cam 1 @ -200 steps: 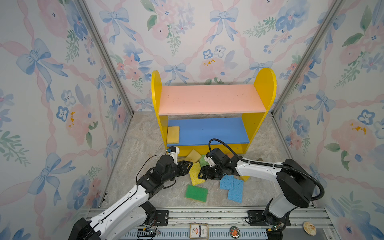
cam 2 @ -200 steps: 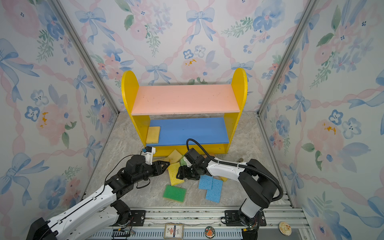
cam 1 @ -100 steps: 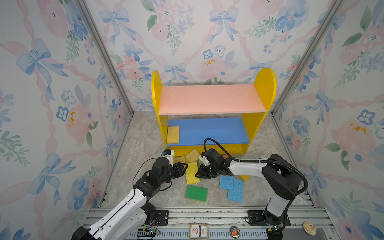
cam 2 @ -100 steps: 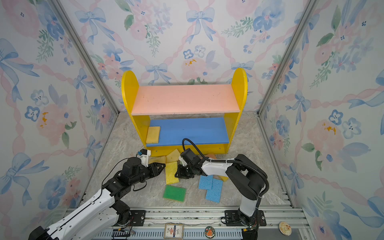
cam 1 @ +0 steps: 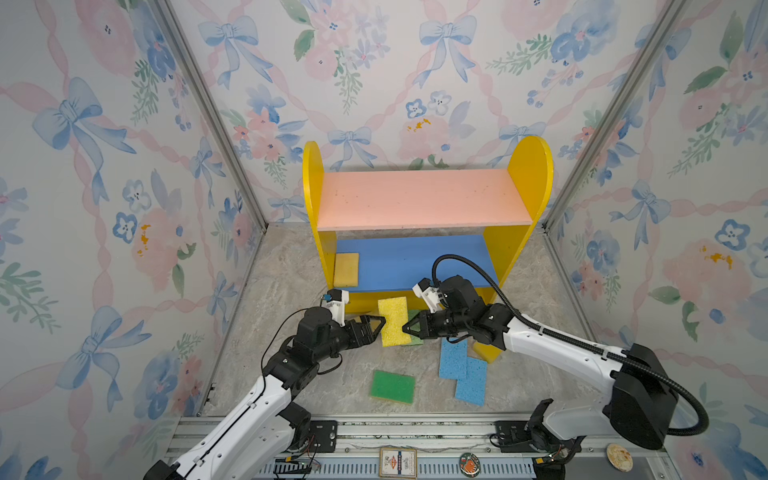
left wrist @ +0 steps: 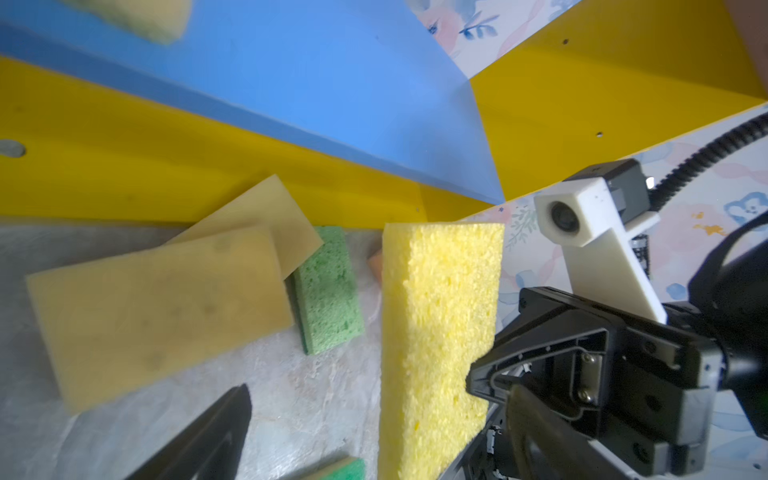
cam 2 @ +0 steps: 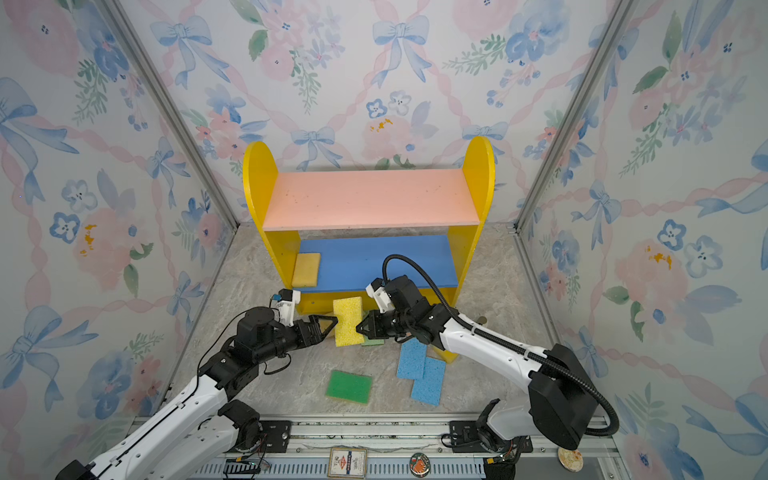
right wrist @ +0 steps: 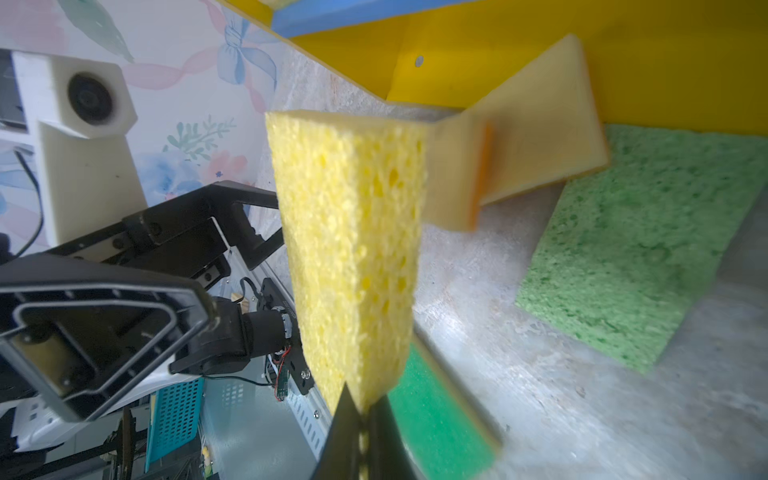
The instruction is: Place and organize the cleaning sponges onto the shelf
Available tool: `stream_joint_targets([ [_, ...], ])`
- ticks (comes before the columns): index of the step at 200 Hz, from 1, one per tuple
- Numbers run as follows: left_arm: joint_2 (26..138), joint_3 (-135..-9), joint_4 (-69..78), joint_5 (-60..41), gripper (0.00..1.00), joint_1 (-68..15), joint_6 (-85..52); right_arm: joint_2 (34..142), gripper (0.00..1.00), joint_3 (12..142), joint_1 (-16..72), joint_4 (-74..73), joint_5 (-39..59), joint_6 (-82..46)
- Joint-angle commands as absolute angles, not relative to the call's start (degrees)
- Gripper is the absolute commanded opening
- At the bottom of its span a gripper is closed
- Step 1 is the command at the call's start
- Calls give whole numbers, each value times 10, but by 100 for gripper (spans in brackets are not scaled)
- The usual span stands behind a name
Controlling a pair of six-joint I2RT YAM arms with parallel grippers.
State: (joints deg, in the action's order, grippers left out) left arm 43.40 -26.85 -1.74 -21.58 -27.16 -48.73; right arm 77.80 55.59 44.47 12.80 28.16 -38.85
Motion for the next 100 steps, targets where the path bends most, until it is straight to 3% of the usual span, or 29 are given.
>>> stream_joint_targets([
  [1, 445, -294, 76, -312, 98, -266, -497, 745, 7, 592, 421, 210, 356, -333],
  [30, 475, -289, 223, -376, 98, -266, -572, 715, 7, 609, 412, 215, 428, -328],
  [53, 498, -311, 232, -384, 98, -272, -573, 707, 7, 617, 412, 221, 451, -330],
  [66, 505, -320, 231, -382, 93, -278, -571, 704, 7, 615, 412, 223, 472, -328],
  [77, 509, -324, 233, -379, 81, -283, -571, 702, 8, 611, 412, 224, 472, -327],
  [90, 512, -325, 233, -375, 55, -289, -571, 699, 8, 607, 409, 222, 472, -327],
  [100, 513, -323, 232, -368, 41, -294, -573, 696, 8, 603, 405, 216, 471, -332],
])
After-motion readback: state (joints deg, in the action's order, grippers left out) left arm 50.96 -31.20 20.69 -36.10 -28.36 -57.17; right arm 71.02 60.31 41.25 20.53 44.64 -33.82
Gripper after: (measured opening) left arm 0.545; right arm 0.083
